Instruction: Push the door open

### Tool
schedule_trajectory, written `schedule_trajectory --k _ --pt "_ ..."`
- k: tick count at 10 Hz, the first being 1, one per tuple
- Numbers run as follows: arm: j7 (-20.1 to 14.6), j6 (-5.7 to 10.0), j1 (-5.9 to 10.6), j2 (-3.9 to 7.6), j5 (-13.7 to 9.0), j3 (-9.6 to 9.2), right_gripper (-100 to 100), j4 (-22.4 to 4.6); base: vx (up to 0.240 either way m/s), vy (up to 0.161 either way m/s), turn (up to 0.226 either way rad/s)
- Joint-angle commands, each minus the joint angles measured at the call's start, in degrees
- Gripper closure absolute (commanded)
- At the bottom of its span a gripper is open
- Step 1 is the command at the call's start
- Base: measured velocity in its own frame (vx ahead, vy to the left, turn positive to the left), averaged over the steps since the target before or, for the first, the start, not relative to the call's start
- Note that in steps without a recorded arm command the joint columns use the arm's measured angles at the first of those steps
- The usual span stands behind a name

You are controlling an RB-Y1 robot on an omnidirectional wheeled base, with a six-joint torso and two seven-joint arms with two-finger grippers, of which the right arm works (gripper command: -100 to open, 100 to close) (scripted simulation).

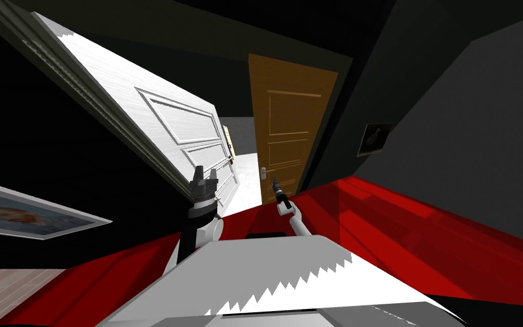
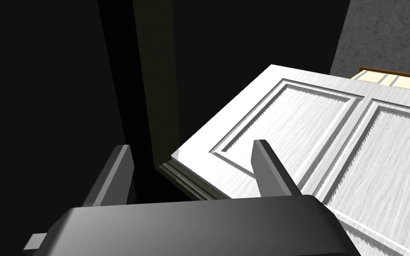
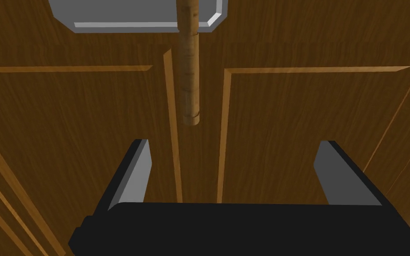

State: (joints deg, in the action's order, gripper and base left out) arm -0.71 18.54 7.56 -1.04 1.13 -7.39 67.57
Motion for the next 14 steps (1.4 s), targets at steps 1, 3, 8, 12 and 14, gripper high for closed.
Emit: schedule_trajectory --k 1,3,8,12,14 --pt "0.08 -0.77 1.21 -0.78 0.28 -0.3 -100 -2.12 0.152 -0.084 0.054" --pt "0.12 -1.09 2.21 -1.4 0.48 -0.53 -100 -4.01 0.132 -0.088 0.045" --pt "0.0 -1.24 2.65 1.88 0.34 -0.19 -100 -4.54 0.116 -0.004 0.018" --pt "0.02 -1.3 3.26 1.12 0.17 0.41 -100 -5.25 0.208 0.043 0.019" --pt "0.03 -1.32 3.52 -1.11 0.1 0.68 -100 -5.55 0.189 0.033 0.018"
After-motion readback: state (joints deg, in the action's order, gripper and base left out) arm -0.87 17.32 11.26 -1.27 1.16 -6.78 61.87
